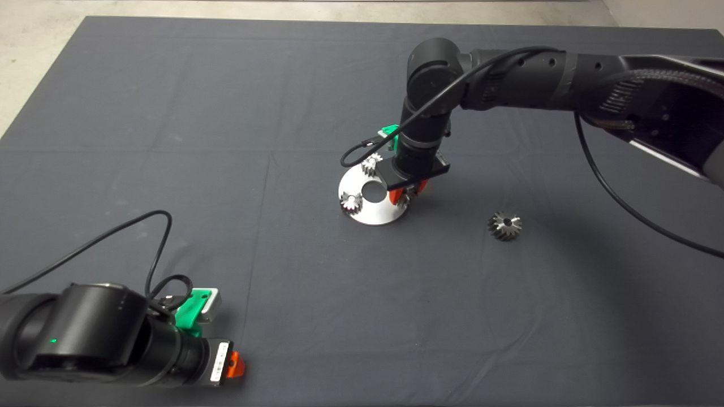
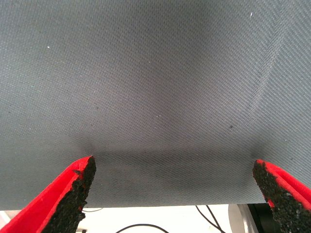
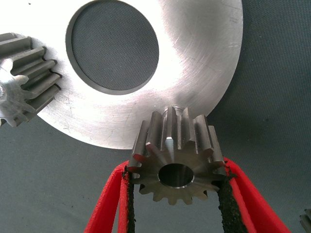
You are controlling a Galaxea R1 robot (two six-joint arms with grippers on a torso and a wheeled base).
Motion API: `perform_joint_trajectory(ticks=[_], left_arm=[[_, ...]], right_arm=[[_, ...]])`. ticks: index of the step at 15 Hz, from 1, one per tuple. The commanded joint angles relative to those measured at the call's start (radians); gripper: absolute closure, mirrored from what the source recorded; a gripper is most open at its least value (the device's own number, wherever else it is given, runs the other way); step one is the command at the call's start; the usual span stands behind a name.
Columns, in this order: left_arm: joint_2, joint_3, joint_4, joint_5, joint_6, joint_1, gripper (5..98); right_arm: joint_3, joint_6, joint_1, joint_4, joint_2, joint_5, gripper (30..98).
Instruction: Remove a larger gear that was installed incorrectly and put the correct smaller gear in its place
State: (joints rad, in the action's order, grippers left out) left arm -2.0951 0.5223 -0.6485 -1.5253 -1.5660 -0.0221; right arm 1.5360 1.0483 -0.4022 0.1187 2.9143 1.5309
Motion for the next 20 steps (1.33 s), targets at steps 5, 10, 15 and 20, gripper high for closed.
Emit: perform_joint_trajectory(ticks=[5,10,15,20], left_arm=[[-0.001,0.002,-0.013,-0.039,0.0,-0.008,19.7],[-0.003,0.002,-0.013,-0.039,0.0,-0.008,19.7],[-0.001,0.002,-0.014,-0.039,0.0,-0.027,19.7],[-0.001,0.002,-0.014,-0.039,0.0,-0.027,19.7]], right_arm=[[-0.015,0.019,0.02,-0.068,0.007,0.104,94.4],[-0.022,0.022,0.017,-0.067,0.012,0.106,94.2],[-0.045,0.03,0.016,-0.065,0.015,0.106,93.8],[-0.064,0.044,0.012,-0.064,0.013,0.106,92.9]])
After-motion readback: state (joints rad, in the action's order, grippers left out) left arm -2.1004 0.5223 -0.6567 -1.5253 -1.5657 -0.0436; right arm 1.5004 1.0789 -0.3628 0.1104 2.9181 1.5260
